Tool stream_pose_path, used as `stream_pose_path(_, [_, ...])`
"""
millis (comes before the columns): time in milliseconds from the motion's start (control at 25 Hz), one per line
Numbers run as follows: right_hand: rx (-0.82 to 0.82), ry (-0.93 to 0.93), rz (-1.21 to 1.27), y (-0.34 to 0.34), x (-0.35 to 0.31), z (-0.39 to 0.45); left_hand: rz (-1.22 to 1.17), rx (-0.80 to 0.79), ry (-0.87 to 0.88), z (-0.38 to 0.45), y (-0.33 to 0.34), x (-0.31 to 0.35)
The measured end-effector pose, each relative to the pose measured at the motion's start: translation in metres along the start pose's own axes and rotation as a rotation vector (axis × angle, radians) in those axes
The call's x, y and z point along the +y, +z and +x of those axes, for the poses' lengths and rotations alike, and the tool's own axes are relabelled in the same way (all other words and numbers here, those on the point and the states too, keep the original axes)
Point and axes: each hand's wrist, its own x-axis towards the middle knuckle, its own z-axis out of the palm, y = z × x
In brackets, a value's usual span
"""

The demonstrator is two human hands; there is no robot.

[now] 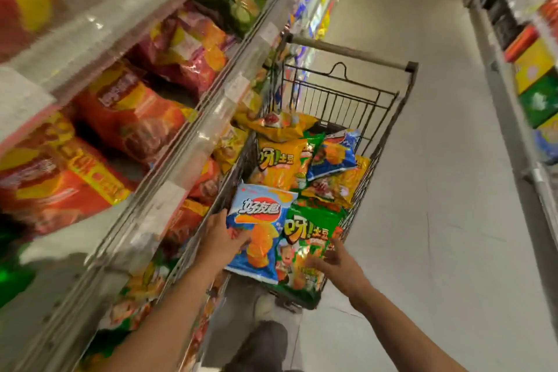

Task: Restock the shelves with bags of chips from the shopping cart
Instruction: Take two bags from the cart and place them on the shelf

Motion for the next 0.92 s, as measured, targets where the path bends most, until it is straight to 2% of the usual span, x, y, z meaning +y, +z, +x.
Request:
stream_pose_path(120, [0.032, 0.162, 0.059, 0.026, -0.001, 0.036, 0.083, -0.07, -0.074, 0.036, 0.009, -0.014])
stream_pose_path(240, [0.171, 0.281, 0.048, 0.049, 0.005, 0.067, 0.092, -0.155, -0.155, 0.063, 0.019, -0.029])
stream_pose_path(320, [0.235, 0.359, 0.029, 0.06, 0.007, 0.076, 0.022, -0.2, -0.204, 0.068, 0.021, -0.035])
stream_pose_path(480, [0.279, 0.457, 0.152, 0.062, 0.014, 0.086, -0.134, -0.252, -0.234, 0.063, 0.023, -0.039])
stream_pose_path(680, [0.282, 0.444, 0.165, 0.061, 0.021, 0.088, -0.043, -0.187, -0.156, 0.059, 0.022, -0.036])
stream_pose_path(760, [0.278, 0.4, 0.209, 0.061, 0.025, 0.083, -0.105, -0.154, -0.137, 0.055, 0.02, -0.029])
stream_pose_path(920, [0.289, 0.284, 0.31, 0.058, 0.035, 0.067, -0.208, -0.215, -0.102, 0.042, 0.011, -0.011])
